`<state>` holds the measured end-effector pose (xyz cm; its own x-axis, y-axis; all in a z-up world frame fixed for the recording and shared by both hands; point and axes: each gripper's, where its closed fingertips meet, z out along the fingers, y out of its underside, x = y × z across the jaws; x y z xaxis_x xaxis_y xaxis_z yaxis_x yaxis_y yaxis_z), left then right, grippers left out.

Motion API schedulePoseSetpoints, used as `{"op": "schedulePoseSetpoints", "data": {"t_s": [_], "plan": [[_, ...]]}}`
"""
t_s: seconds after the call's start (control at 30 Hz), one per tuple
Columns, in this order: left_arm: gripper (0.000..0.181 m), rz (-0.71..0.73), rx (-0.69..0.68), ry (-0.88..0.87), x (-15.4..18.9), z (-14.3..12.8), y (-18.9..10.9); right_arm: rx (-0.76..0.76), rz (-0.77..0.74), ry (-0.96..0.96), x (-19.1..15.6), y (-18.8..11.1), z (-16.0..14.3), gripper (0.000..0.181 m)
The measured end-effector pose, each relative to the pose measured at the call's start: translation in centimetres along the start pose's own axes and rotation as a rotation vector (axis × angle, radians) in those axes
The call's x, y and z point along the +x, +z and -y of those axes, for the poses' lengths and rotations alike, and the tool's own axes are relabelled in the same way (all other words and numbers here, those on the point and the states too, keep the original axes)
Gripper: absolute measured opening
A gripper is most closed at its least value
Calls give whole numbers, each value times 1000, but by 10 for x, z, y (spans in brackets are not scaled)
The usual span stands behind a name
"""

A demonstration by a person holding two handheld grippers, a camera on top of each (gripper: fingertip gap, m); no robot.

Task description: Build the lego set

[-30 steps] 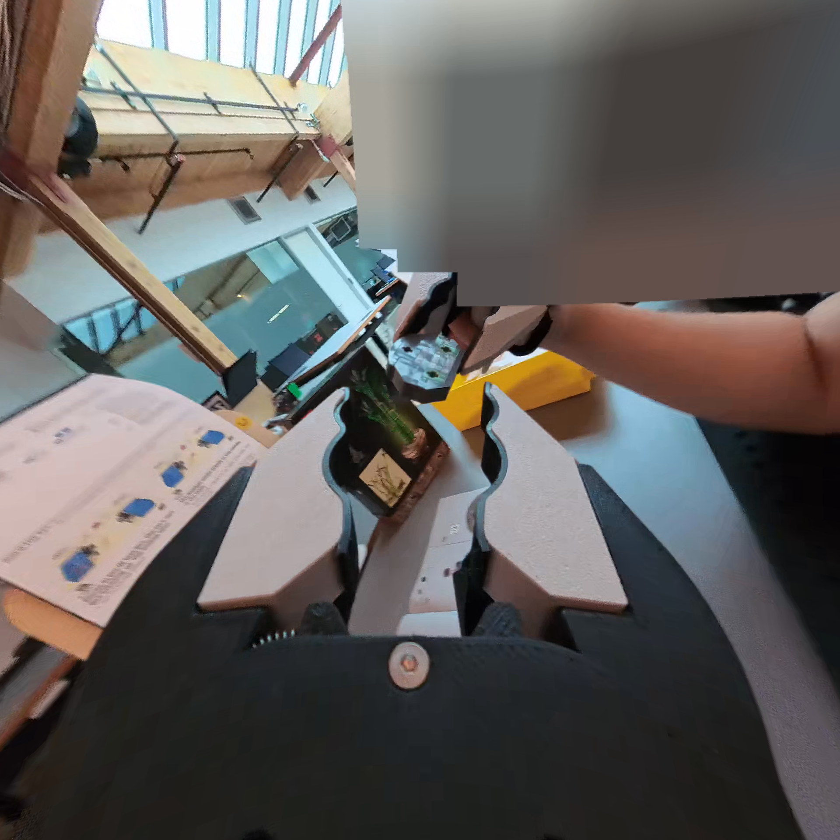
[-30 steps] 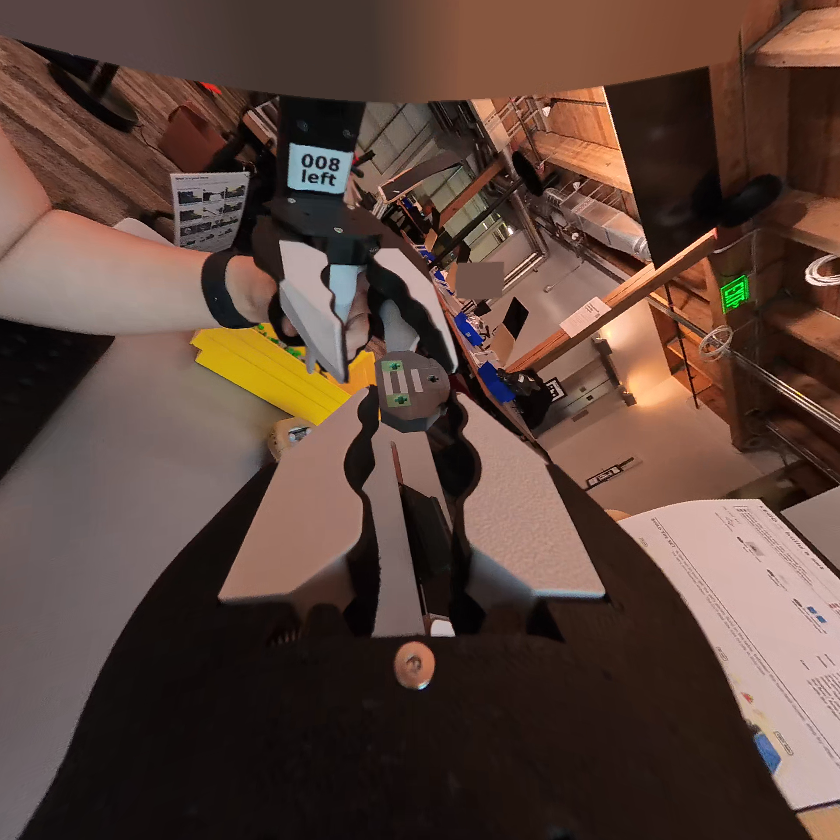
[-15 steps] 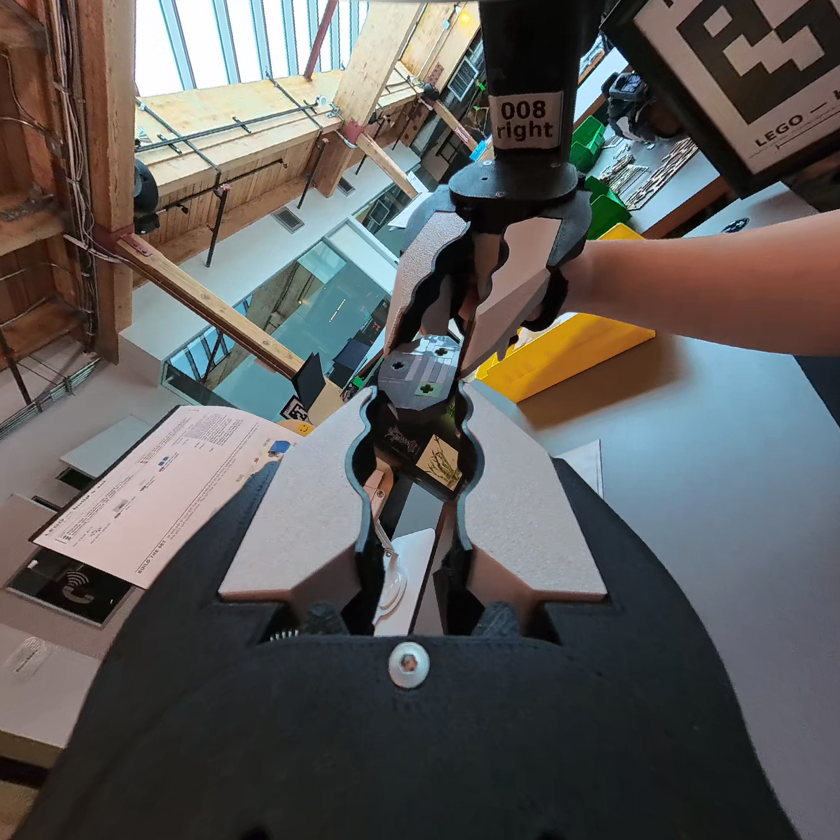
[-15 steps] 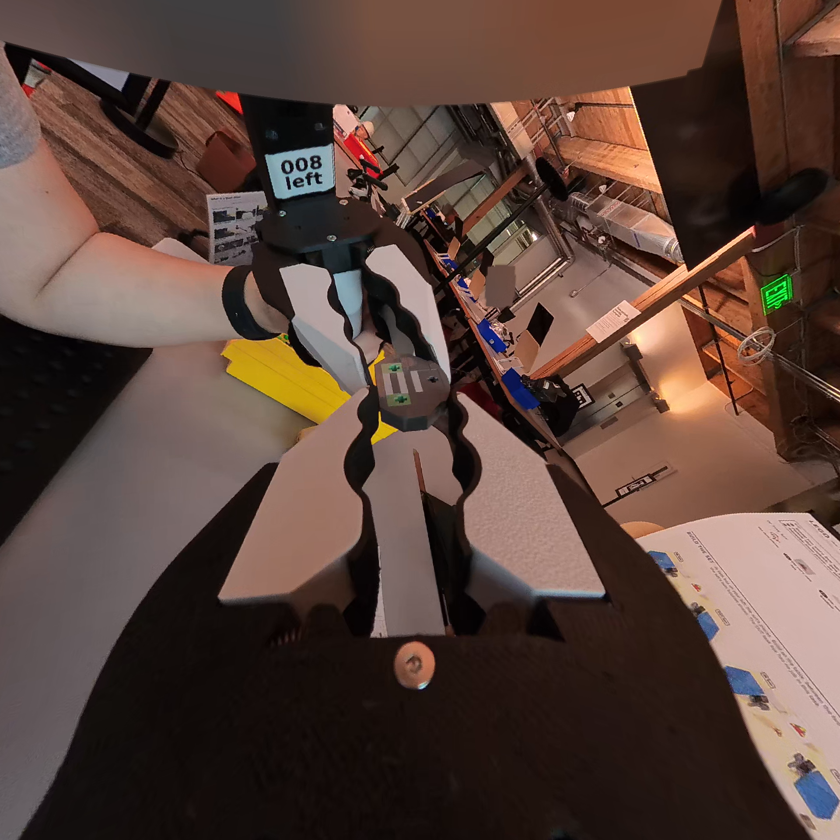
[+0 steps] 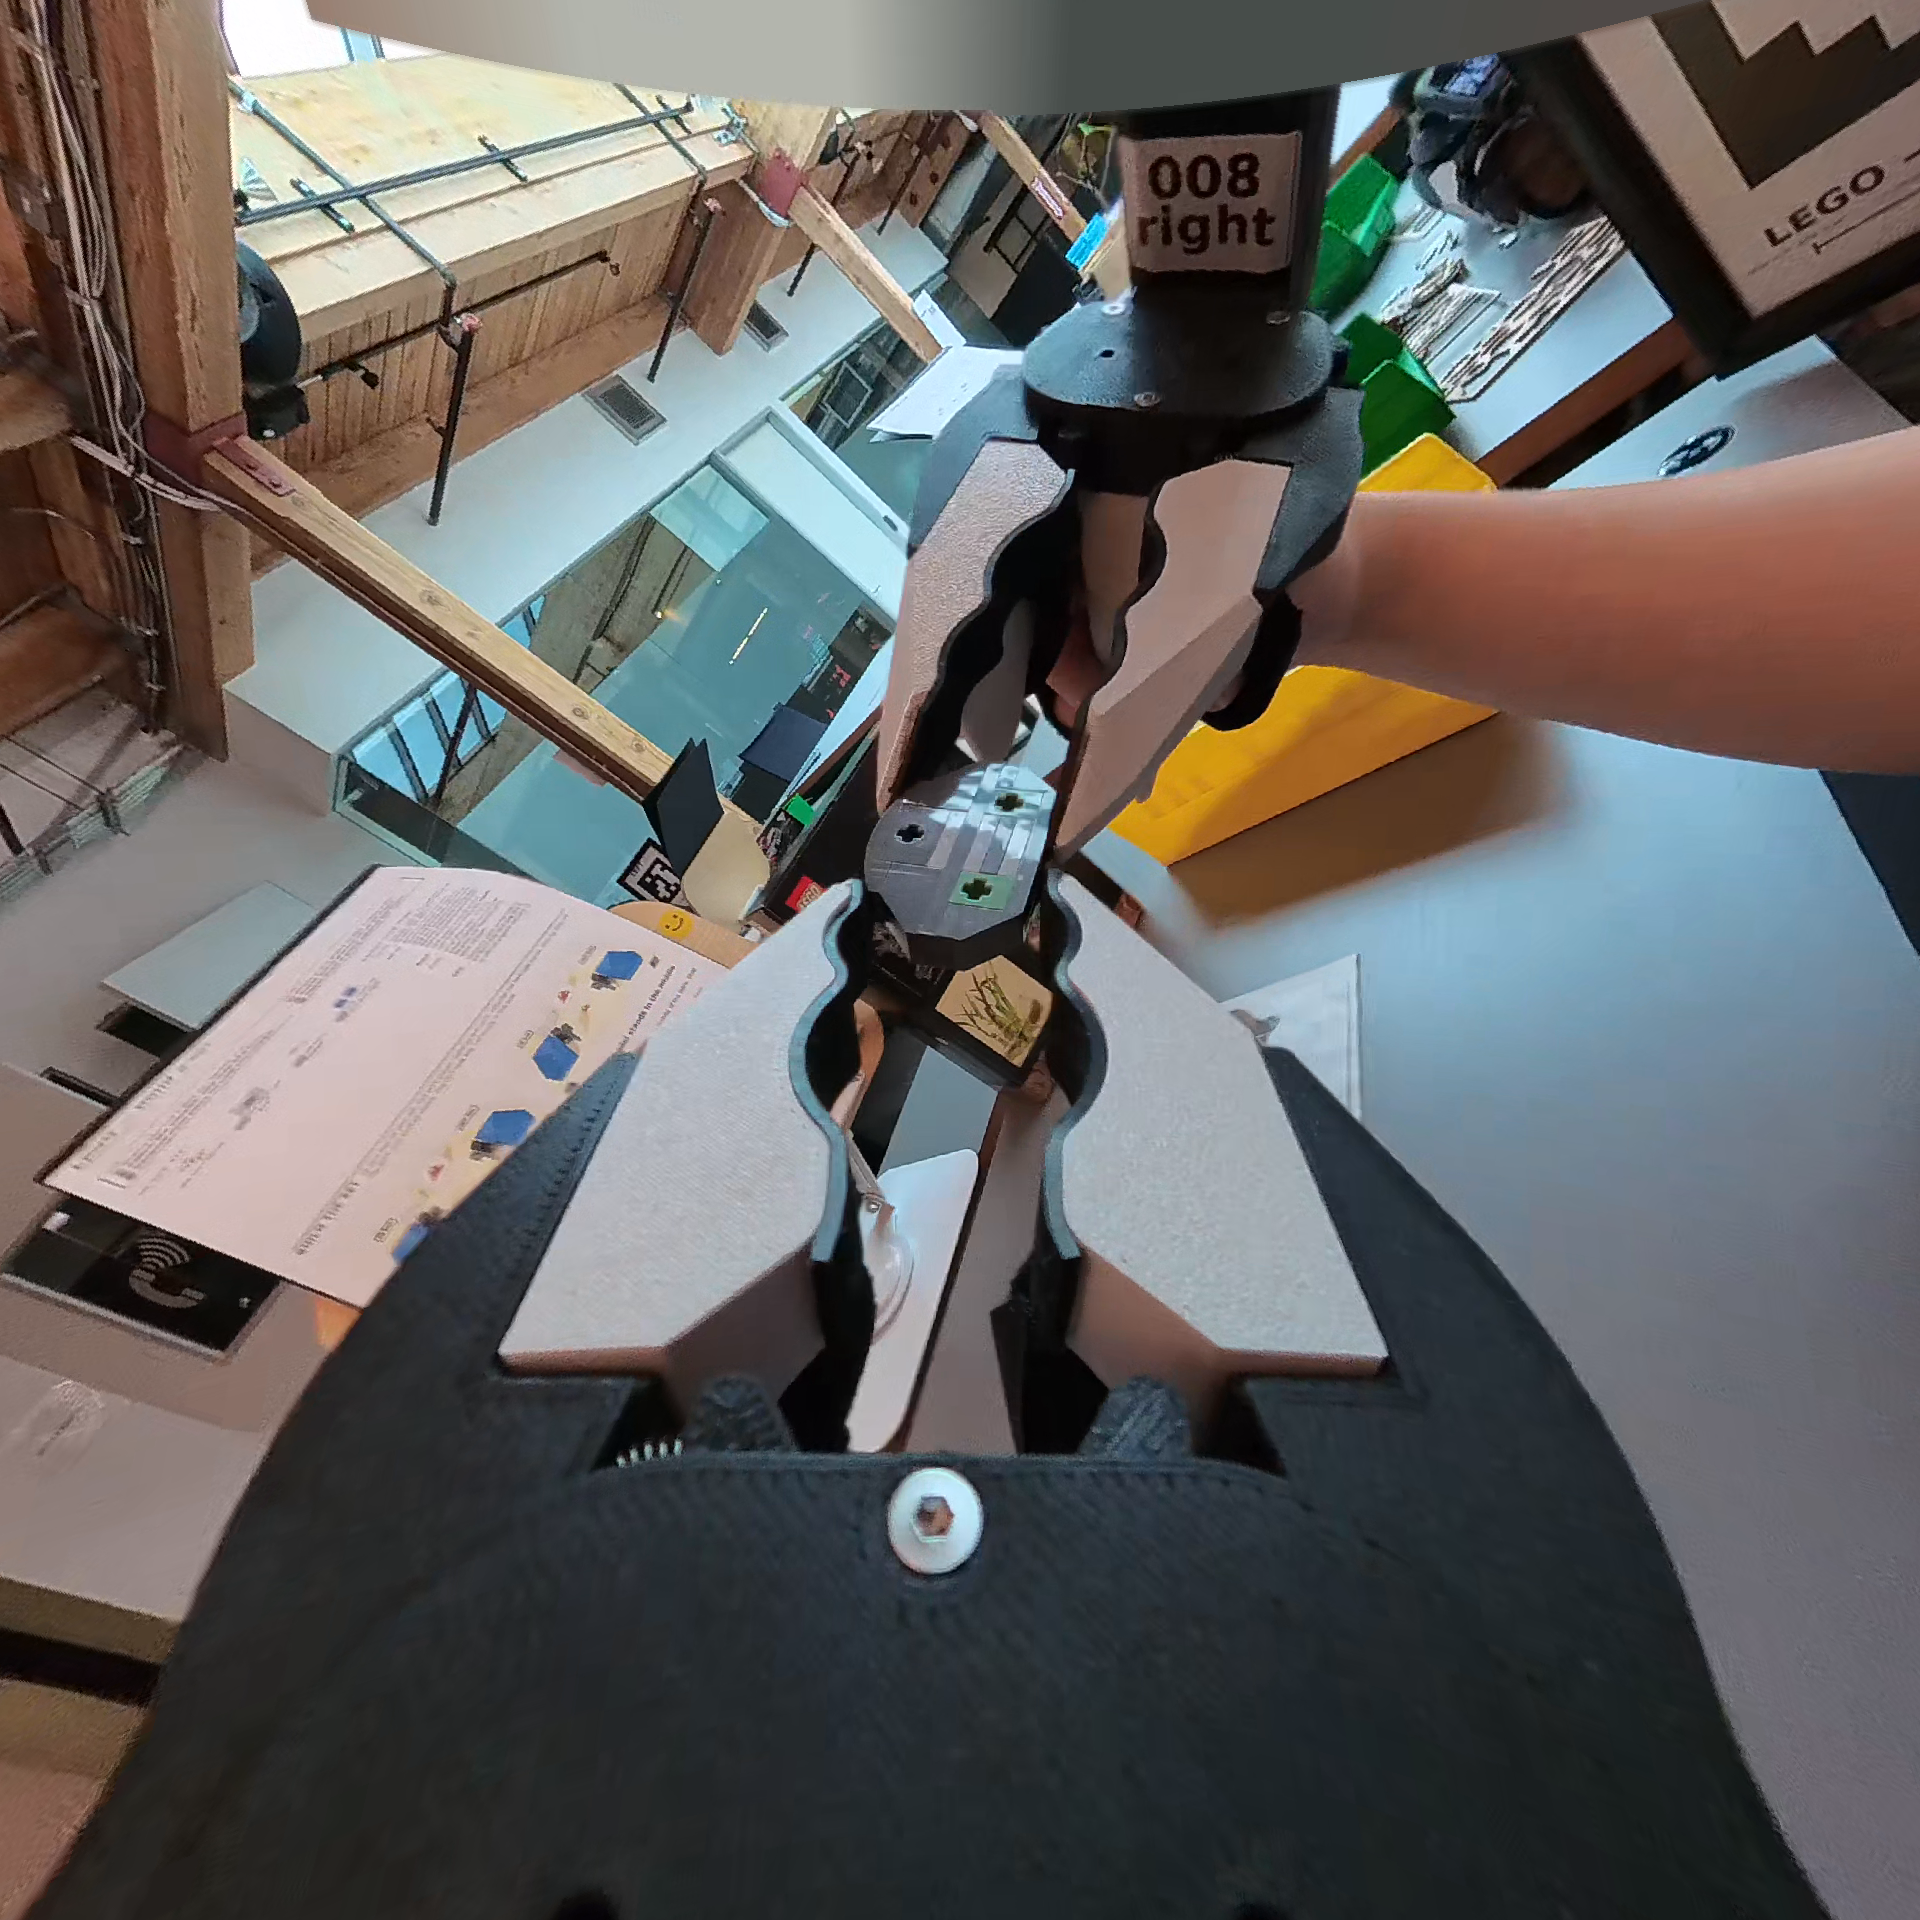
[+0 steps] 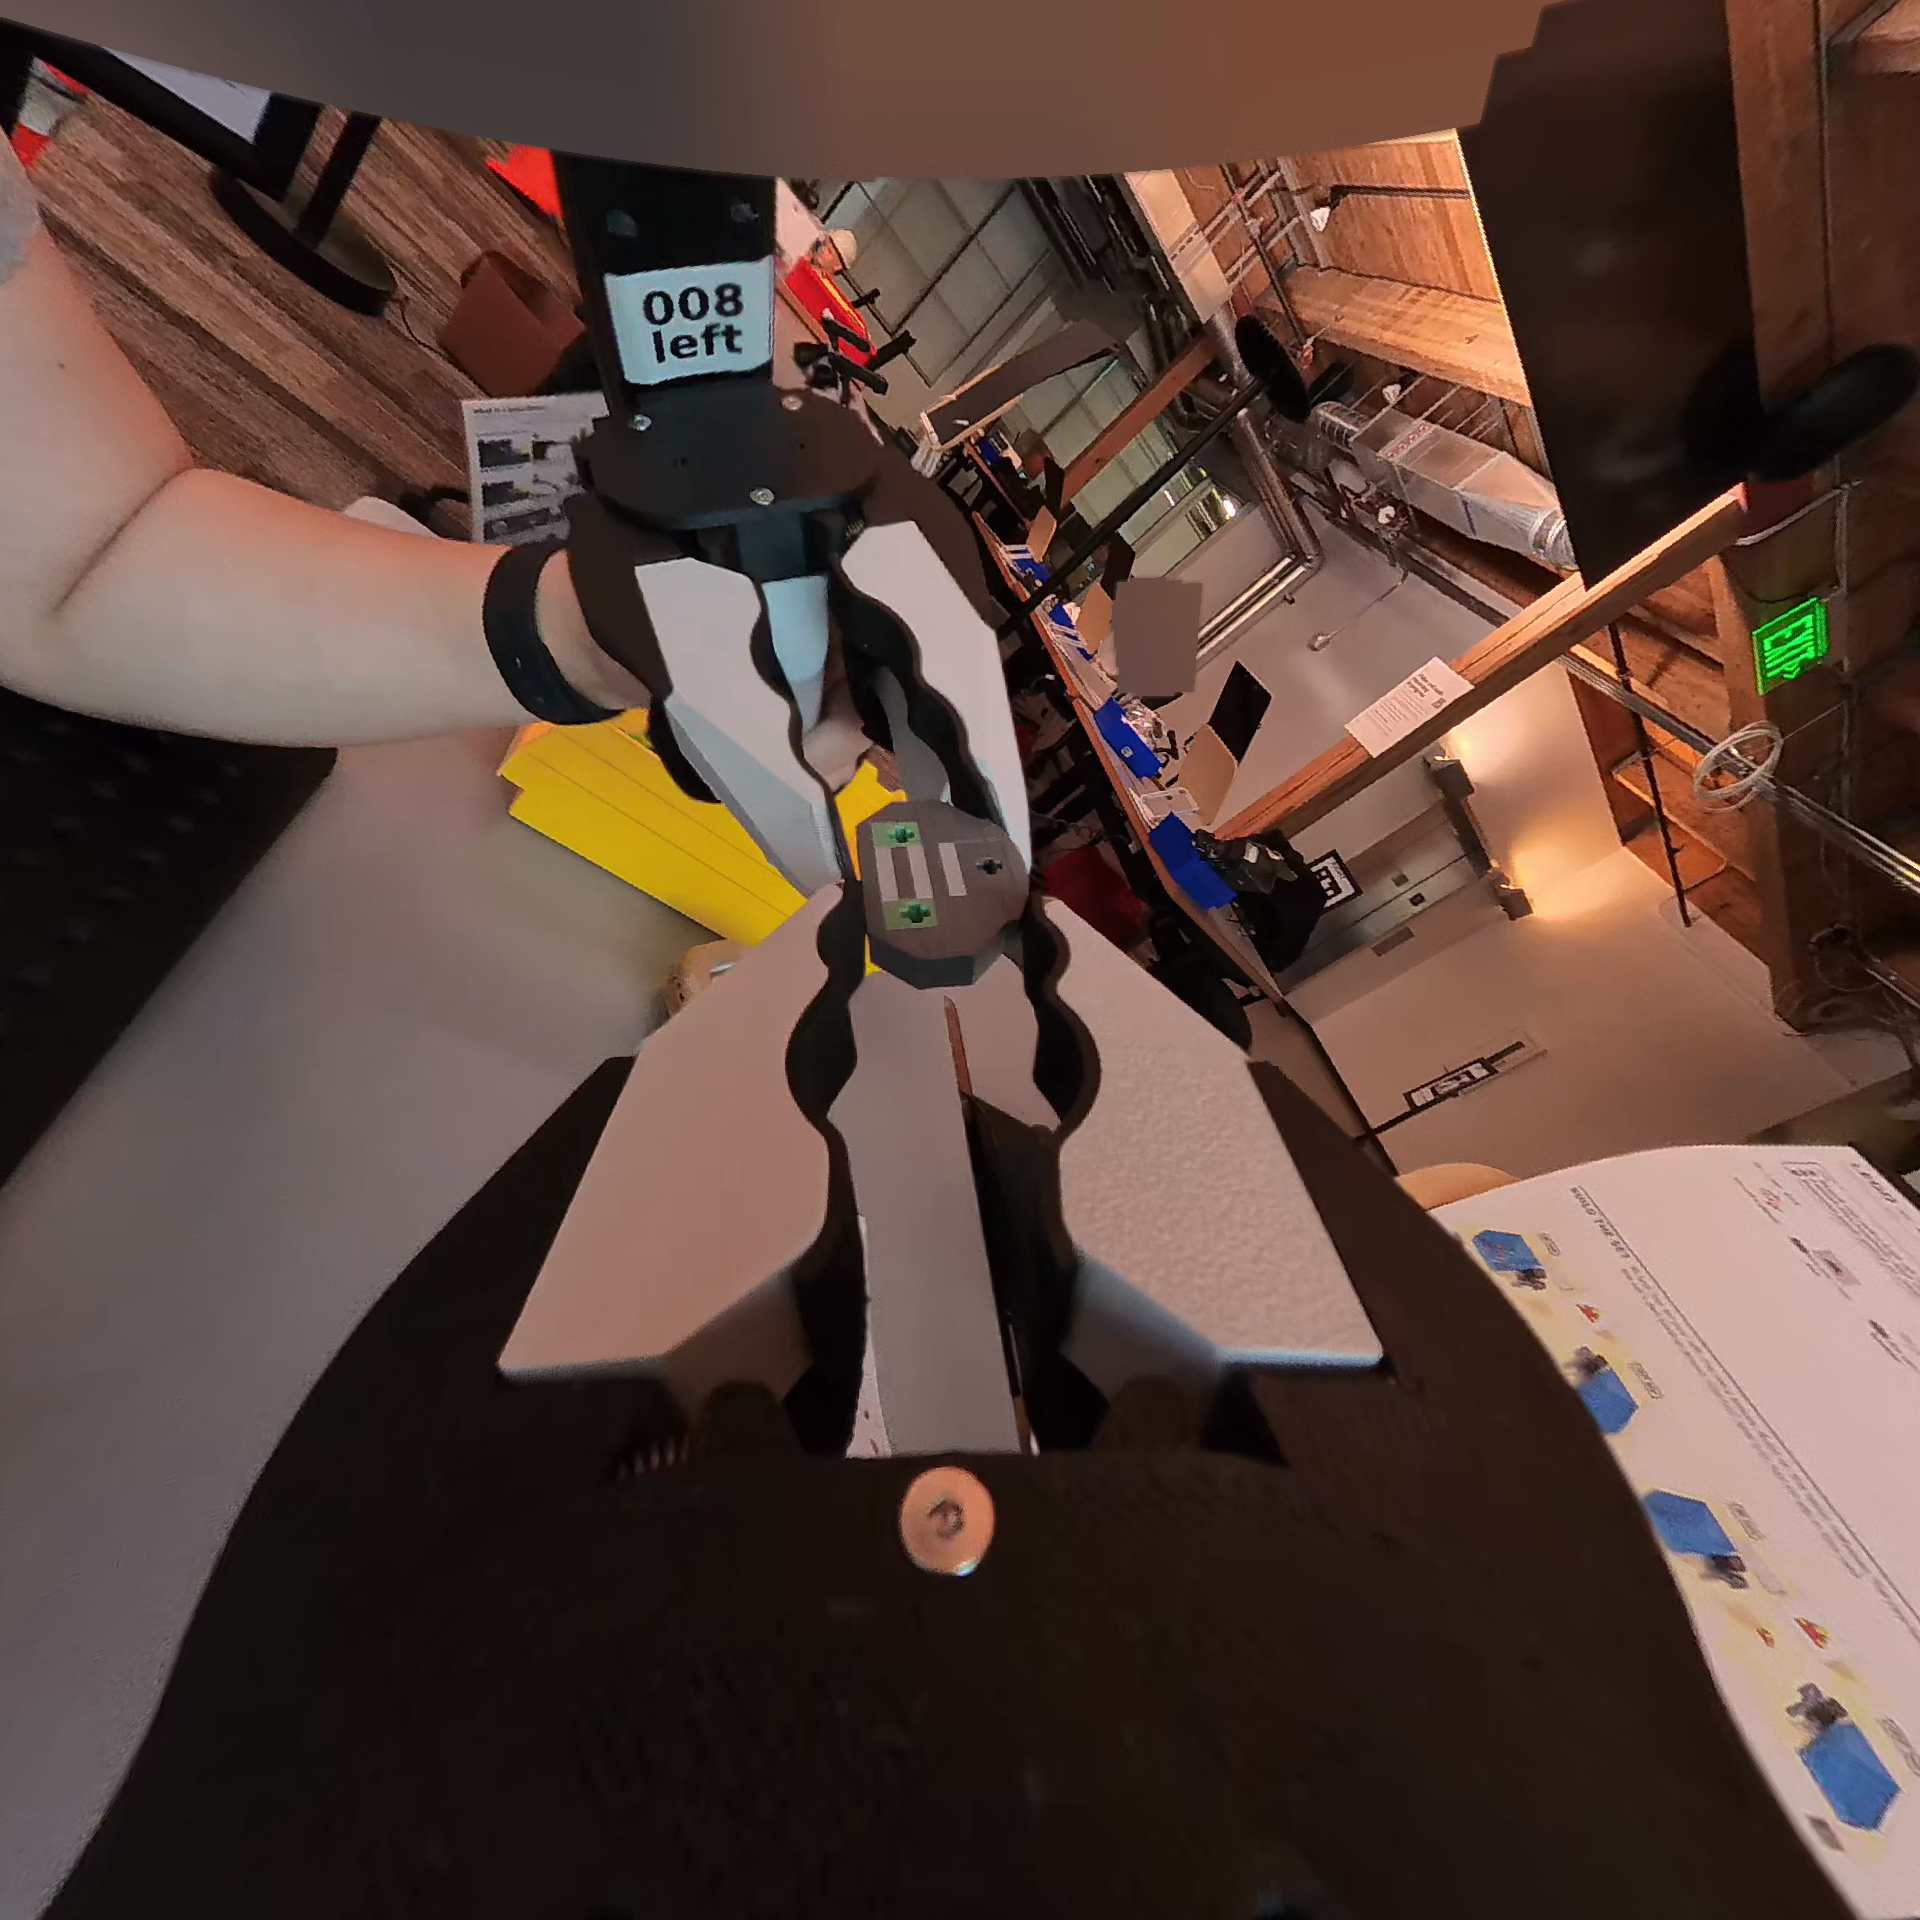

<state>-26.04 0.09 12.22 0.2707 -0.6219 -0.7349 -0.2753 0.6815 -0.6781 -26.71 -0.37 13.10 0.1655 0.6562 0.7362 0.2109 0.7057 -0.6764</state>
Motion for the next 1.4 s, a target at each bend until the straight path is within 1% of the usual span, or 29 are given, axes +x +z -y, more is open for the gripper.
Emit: {"op": "schedulePoseSetpoints", "data": {"t_s": [0.07, 0.1, 0.13, 0.17, 0.23, 0.3, 0.33, 0.4, 0.47, 0.53, 0.57, 0.6, 0.67, 0.8, 0.87, 1.03, 1.13, 1.2, 1.23, 1.3, 1.4], "plan": [[30, -14, -5, -71, -1, -3, -1, -22, -21, -28, 1, 2, -3, 28], [33, -30, -11, -124, -3, -5, -3, -35, -45, -60, 4, 2, -5, 28], [45, -70, -17, -194, -2, -7, -6, -42, -65, -95, 6, 1, -8, 29], [54, -112, -8, -280, -3, -7, -10, -47, -75, -123, 7, 0, -10, 29], [57, -165, 79, -478, -12, 1, -16, -37, -84, -156, 7, -1, -12, 29], [48, -218, 194, -695, -23, 9, -19, 0, -75, -181, 4, 1, -11, 29], [46, -248, 216, -795, -25, 8, -17, 6, -72, -200, 3, 2, -12, 29], [44, -310, 180, -933, -21, -5, -8, -23, -72, -250, 1, 7, -20, 29], [33, -358, 126, -1012, -13, -19, 1, -52, -52, -290, -5, 13, -28, 29], [23, -405, 145, -1085, -9, -23, 5, -69, -35, -288, -9, 18, -35, 29], [8, -419, 150, -1106, -9, -26, 6, -67, -29, -286, -10, 20, -37, 29], [5, -417, 146, -1113, -9, -30, 7, -80, -31, -282, -9, 21, -41, 30], [5, -416, 137, -1105, -10, -38, 8, -112, -32, -264, -7, 23, -51, 31], [5, -350, 78, -1073, -14, -55, 10, -182, -66, -227, 3, 23, -74, 37], [5, -323, 47, -1064, -15, -65, 10, -221, -92, -207, 10, 18, -86, 37], [5, -304, -7, -1126, -9, -86, 14, -243, -166, -123, 34, -13, -102, 34], [5, -277, -81, -1161, 4, -109, 16, -306, -220, -93, 47, -37, -115, 33], [6, -248, -116, -1169, 15, -123, 13, -362, -255, -78, 56, -54, -125, 32], [6, -225, -137, -1169, 22, -131, 9, -398, -269, -60, 60, -63, -132, 32], [5, -132, -184, -1153, 31, -153, -7, -476, -305, -10, 67, -81, -150, 33], [5, -81, -224, -1134, 48, -174, -33, -513, -340, 16, 72, -97, -163, 32]]}}
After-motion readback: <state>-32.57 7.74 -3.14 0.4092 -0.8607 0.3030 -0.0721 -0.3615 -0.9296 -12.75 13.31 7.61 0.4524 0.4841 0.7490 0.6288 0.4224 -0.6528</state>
